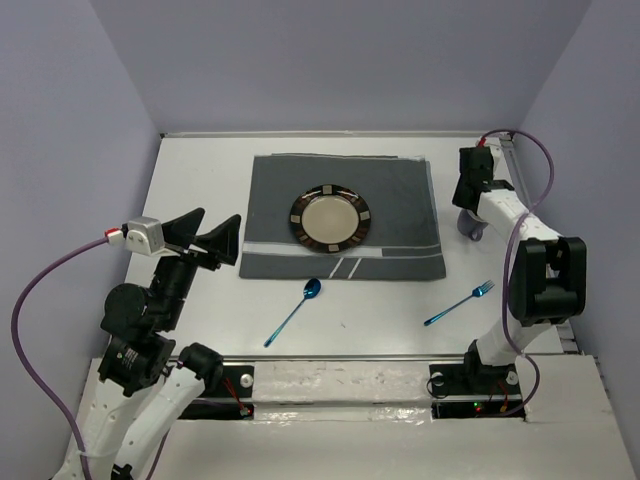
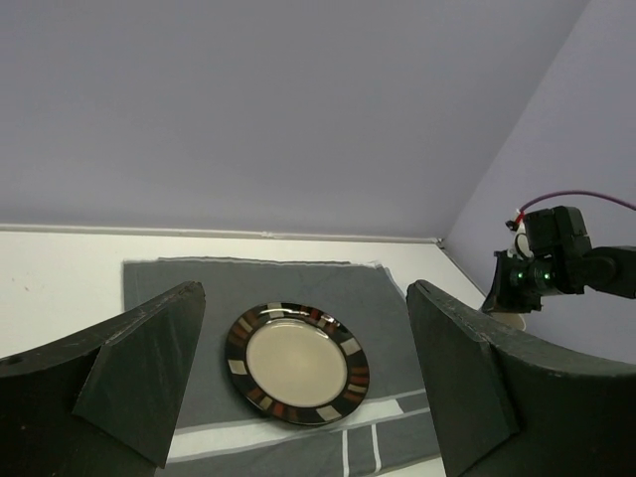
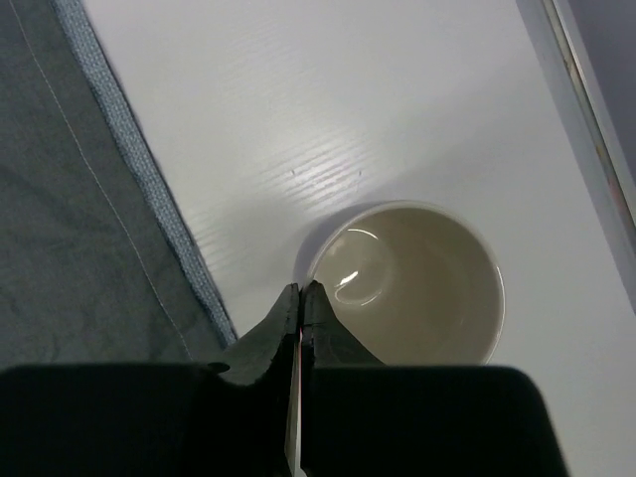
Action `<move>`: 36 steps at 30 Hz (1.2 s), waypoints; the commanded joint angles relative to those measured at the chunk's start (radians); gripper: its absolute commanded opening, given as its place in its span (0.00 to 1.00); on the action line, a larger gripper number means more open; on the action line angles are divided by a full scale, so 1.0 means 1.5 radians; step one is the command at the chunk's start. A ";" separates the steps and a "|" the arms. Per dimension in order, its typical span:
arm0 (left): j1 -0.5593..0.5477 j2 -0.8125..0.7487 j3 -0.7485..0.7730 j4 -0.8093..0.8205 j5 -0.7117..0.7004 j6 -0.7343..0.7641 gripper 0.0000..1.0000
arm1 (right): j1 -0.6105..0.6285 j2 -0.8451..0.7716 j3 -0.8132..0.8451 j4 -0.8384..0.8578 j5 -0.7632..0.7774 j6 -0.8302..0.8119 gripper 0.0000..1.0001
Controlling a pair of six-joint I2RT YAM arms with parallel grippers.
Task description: Set the dinner table for one person
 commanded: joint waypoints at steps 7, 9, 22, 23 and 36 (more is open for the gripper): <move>-0.004 -0.004 0.001 0.029 -0.003 0.011 0.94 | 0.006 -0.047 0.136 0.014 -0.012 -0.045 0.00; -0.005 -0.002 0.001 0.029 -0.005 0.012 0.93 | 0.028 -0.045 0.162 0.003 -0.012 -0.052 0.00; 0.002 0.010 -0.001 0.029 -0.008 0.011 0.93 | 0.115 0.174 0.416 -0.032 -0.078 -0.163 0.00; 0.002 0.011 -0.001 0.029 -0.008 0.011 0.93 | 0.122 0.195 0.437 -0.040 -0.076 -0.163 0.00; 0.016 0.027 -0.003 0.030 -0.005 0.011 0.93 | 0.128 0.353 0.625 -0.096 -0.114 -0.184 0.00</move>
